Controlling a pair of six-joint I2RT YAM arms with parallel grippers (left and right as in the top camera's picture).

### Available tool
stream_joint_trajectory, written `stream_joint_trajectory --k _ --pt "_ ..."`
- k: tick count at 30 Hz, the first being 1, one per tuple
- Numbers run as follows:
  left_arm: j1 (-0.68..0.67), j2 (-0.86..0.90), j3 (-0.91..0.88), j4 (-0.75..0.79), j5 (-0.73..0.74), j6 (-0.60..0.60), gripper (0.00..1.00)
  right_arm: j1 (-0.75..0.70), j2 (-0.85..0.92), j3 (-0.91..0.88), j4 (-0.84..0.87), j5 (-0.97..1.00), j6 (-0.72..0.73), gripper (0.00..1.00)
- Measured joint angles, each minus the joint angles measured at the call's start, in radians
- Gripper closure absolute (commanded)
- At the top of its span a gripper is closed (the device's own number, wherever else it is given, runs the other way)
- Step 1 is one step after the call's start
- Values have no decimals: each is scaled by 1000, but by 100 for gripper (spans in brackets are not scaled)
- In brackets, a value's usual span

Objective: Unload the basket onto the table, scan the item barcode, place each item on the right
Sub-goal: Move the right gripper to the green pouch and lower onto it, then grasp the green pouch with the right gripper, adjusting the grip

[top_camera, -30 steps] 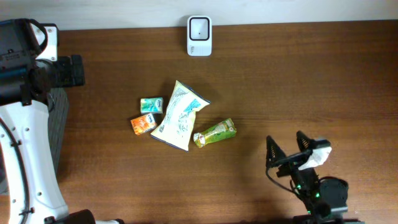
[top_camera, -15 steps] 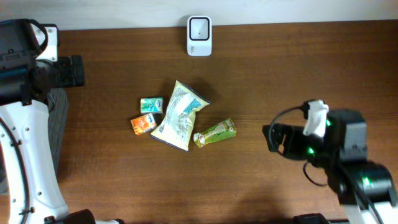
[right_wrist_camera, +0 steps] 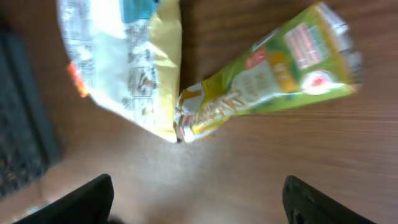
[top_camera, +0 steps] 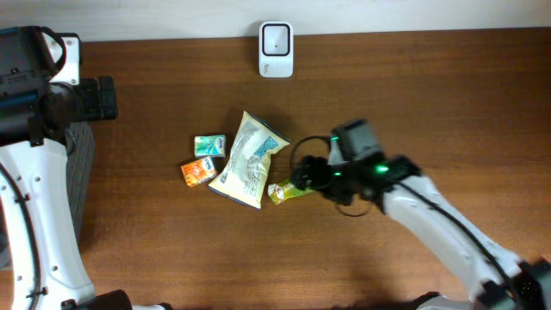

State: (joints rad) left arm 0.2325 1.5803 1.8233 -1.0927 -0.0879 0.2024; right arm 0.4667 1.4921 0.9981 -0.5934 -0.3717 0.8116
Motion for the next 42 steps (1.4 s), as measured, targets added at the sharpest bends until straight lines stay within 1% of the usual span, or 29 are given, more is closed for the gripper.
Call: stream_joint_trajectory --k 2,4,6,9,11,13,16,18,20,21,24,29,30,34,37,38,39,42 --pt "0 0 0 0 0 0 1 43 57 0 54 31 85 14" --pt "0 0 0 0 0 0 1 68 114 0 131 51 154 14" --pt "0 0 0 0 0 0 1 82 169 0 169 63 212 14" --pt "0 0 0 0 0 0 1 90 239 0 182 76 263 16" --pt "0 0 0 0 0 0 1 91 267 0 182 85 278 20" --pt "0 0 0 0 0 0 1 90 280 0 180 88 286 20" --pt "0 0 0 0 0 0 1 83 281 8 122 95 259 20" --pt "0 0 0 0 0 0 1 66 281 31 27 102 219 20" --pt "0 0 0 0 0 0 1 30 281 71 -92 114 154 20" --pt "0 0 0 0 0 0 1 -4 281 109 -161 129 99 20" --pt "0 0 0 1 0 0 1 -61 282 175 -257 175 -6 20" --pt "0 0 0 0 0 0 1 -137 282 227 -272 228 -189 19" --pt "0 0 0 0 0 0 1 -155 282 237 -276 232 -208 19" --pt "0 0 0 0 0 0 1 -159 283 291 -313 197 -303 19" --pt "0 0 0 0 0 0 1 -129 283 323 -327 168 -303 21" --pt "0 0 0 0 0 0 1 -106 283 324 -326 160 -280 27" --pt "0 0 0 0 0 0 1 -84 283 324 -320 161 -246 31" --pt "0 0 0 0 0 0 1 16 283 320 -249 186 -106 36"
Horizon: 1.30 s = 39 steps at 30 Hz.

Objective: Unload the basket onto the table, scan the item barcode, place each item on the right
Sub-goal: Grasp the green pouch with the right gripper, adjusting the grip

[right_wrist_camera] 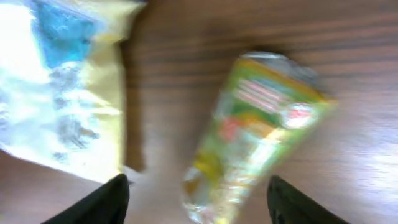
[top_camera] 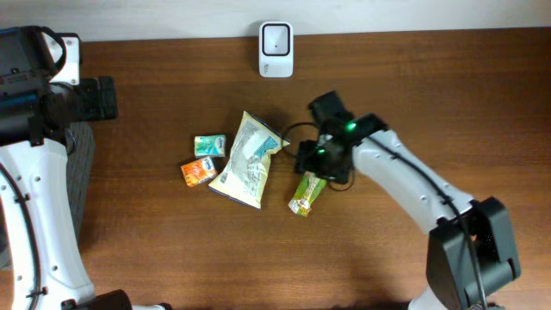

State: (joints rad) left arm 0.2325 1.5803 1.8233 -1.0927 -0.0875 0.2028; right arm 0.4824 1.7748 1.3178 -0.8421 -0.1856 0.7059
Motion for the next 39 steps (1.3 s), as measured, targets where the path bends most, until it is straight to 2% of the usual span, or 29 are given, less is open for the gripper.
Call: stream_joint_trajectory --k 6,11,13,18,22,24,30,32,35,39 --pt "0 0 0 0 0 0 1 148 0 -16 83 58 112 37" --pt "0 0 0 0 0 0 1 152 25 -50 82 62 129 36" --pt "0 0 0 0 0 0 1 152 54 -58 82 50 127 31" --pt "0 0 0 0 0 0 1 135 77 -60 2 11 60 27" --pt "0 0 0 0 0 0 1 36 77 -49 -128 3 -52 28" --pt "0 0 0 0 0 0 1 -43 77 -33 -137 -15 -161 29" --pt "0 0 0 0 0 0 1 -113 52 111 -253 -97 -478 26" --pt "0 0 0 0 0 0 1 -137 34 154 -278 -73 -558 21" --pt "0 0 0 0 0 0 1 -185 8 173 -272 53 -654 22" --pt "0 0 0 -2 0 0 1 -220 5 92 -257 116 -895 23"
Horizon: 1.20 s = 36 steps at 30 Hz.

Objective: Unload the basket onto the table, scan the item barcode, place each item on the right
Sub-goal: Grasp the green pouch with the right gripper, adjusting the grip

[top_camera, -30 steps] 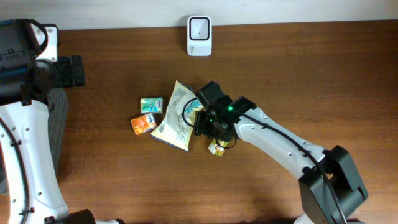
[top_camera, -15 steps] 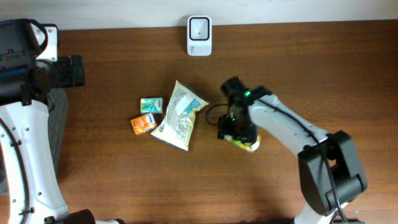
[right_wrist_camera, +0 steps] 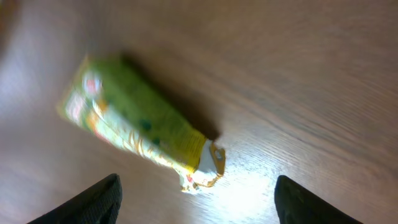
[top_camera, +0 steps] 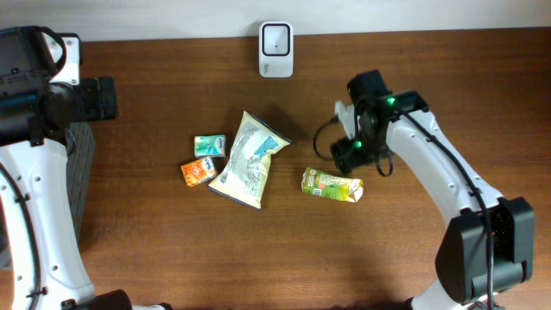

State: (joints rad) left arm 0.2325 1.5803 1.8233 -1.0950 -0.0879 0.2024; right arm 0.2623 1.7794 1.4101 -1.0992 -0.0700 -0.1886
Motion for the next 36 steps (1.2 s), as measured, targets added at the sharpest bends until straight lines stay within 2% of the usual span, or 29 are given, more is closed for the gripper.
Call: stream_joint_trajectory --k 4,6,9,12,17,21,23,28,29,30,32,36 --pt "0 0 0 -1 0 0 1 1 2 -92 16 -42 -234 23" --pt "0 0 0 -1 0 0 1 1 3 -133 113 -56 -327 23" --pt "0 0 0 0 0 0 1 1 5 -175 182 -62 -369 27" --pt "0 0 0 -1 0 0 1 1 5 -230 210 -63 -406 37" --pt "0 0 0 -1 0 0 1 1 6 -269 217 -79 -431 67" --pt "0 0 0 -1 0 0 1 1 6 -287 215 -168 -438 70" --pt "0 0 0 -1 0 0 1 1 6 -290 217 -213 -409 70" --pt "0 0 0 -1 0 0 1 1 6 -290 215 -267 -211 68" --pt "0 0 0 -1 0 0 1 1 6 -290 219 -272 -177 70" --pt "0 0 0 -1 0 0 1 1 6 -291 233 -276 -139 77" --pt "0 0 0 -1 0 0 1 1 6 -296 298 -284 -65 85" --pt "0 0 0 -2 0 0 1 1 8 -298 450 -291 61 89"
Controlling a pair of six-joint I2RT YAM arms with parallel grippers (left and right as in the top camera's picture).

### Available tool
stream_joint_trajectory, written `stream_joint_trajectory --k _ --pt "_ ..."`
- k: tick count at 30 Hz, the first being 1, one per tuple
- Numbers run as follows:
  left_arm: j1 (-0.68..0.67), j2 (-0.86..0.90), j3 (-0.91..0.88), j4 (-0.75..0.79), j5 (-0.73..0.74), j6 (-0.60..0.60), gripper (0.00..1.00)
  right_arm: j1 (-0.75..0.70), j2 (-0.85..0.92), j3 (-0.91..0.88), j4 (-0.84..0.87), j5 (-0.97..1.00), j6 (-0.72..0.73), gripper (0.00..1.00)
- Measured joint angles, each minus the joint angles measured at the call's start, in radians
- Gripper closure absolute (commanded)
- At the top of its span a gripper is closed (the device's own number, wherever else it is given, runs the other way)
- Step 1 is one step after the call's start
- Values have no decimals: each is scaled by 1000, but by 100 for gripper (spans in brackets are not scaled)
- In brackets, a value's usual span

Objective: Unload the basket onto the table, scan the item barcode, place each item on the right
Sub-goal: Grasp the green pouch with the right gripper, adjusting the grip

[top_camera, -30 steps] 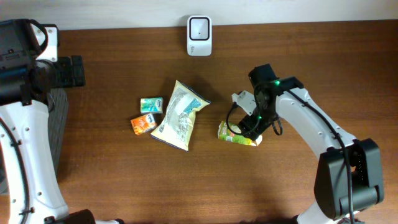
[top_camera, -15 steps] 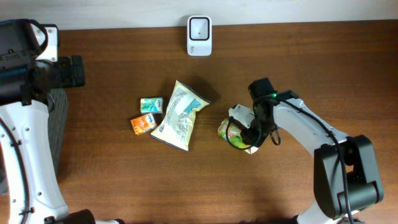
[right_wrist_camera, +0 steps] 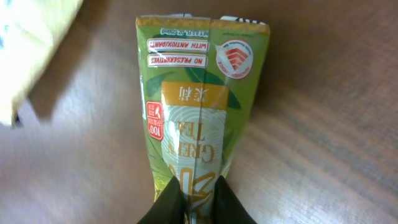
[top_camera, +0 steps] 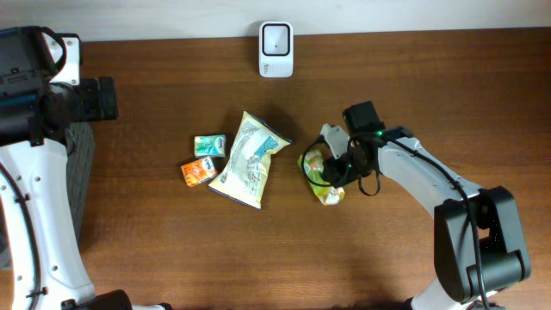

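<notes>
A green-and-yellow green tea pouch [right_wrist_camera: 200, 106] lies on the wooden table [right_wrist_camera: 329, 124], right of centre in the overhead view. My right gripper [right_wrist_camera: 196, 202] is shut on its near end, both dark fingers [right_wrist_camera: 168, 205] pinching the crumpled seam. From overhead, the pouch [top_camera: 317, 166] sits just left of the right gripper [top_camera: 336, 170]. The white barcode scanner [top_camera: 275, 39] stands at the table's far edge, well behind the pouch. My left arm [top_camera: 52, 95] stays at the far left; its fingers are not discernible.
A yellow-and-white snack bag [top_camera: 246, 160] lies left of the pouch; its edge [right_wrist_camera: 31, 50] shows at the right wrist view's upper left. A small teal packet [top_camera: 209, 145] and an orange packet [top_camera: 198, 172] lie further left. A grey mat [top_camera: 79, 164] sits at the left edge.
My right gripper was open above the table to the right of the pouch, which lay crosswise. Now it is shut on the pouch's end, and the pouch has turned and shifted slightly left.
First the pouch lay against the snack bag's lower corner under my open right gripper. Then it lay apart from the bag, lower down. Later it lay crosswise further right, gripper open beside it. Now the gripper grips its end. The left arm never moved.
</notes>
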State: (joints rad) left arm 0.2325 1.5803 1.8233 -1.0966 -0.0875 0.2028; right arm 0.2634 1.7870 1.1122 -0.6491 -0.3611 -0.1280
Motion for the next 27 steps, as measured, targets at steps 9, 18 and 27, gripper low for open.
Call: stream_joint_trajectory --k 9,18,27 --pt "0 0 0 0 0 0 1 -3 1 0 34 16 77 53" --pt "0 0 0 0 0 0 1 -6 1 0 -133 11 180 51" --pt "0 0 0 1 0 0 1 45 8 -2 -106 48 181 52"
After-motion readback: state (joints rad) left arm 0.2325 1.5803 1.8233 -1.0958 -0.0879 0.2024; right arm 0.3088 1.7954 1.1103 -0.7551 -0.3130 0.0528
